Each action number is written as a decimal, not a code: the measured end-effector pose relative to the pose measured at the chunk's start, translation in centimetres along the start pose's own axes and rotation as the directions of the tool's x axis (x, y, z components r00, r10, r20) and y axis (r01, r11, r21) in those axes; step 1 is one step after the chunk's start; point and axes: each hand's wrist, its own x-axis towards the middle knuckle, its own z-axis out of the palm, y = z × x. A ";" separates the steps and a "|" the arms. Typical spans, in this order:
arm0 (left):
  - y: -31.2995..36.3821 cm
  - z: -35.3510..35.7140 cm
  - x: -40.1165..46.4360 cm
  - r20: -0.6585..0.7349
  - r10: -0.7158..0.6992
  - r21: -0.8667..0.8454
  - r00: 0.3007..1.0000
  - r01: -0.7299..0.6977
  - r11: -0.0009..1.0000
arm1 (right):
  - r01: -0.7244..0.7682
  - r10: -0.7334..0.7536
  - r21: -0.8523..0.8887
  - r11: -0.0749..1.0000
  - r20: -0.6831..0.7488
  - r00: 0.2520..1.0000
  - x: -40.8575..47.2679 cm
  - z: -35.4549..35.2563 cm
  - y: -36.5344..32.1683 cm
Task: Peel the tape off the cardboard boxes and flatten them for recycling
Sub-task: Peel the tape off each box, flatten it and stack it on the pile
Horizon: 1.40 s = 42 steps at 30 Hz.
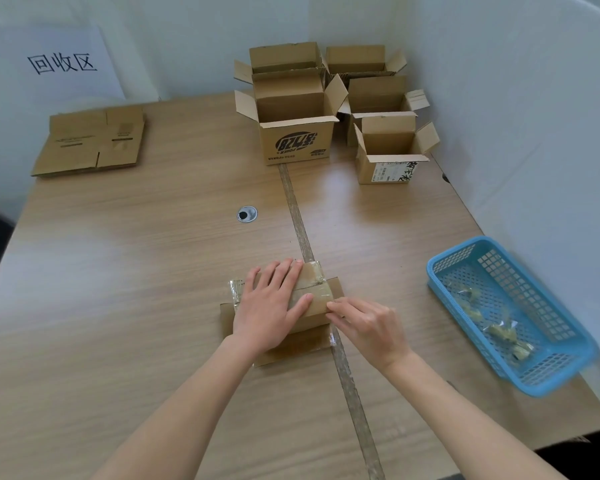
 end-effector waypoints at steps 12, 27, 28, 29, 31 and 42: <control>-0.1 -0.1 0.1 -0.005 -0.003 -0.011 1.000 0.003 1.000 | 0.190 -0.175 -0.136 0.972 0.115 0.978 0.9 -0.2 0.1; -0.2 -0.1 0.1 -0.022 0.016 0.000 1.000 -0.016 1.000 | -0.097 0.021 0.256 0.962 0.286 0.958 0.6 -0.8 1.9; -0.2 -0.1 0.0 -0.021 0.017 0.002 1.000 -0.017 1.000 | -0.099 0.021 0.262 0.960 0.286 0.958 0.6 -1.0 2.0; -0.2 -0.1 0.0 -0.021 0.018 0.003 1.000 -0.018 1.000 | -0.103 0.022 0.265 0.959 0.291 0.957 0.7 -1.2 2.0; -0.2 -0.1 0.0 -0.019 0.017 0.000 1.000 -0.017 1.000 | -0.085 0.012 0.240 0.967 0.290 0.957 0.9 -1.3 1.8; -0.1 -0.2 0.1 -0.006 0.004 0.005 1.000 -0.004 1.000 | 0.186 -0.189 0.036 0.982 0.208 0.960 1.4 -1.1 0.7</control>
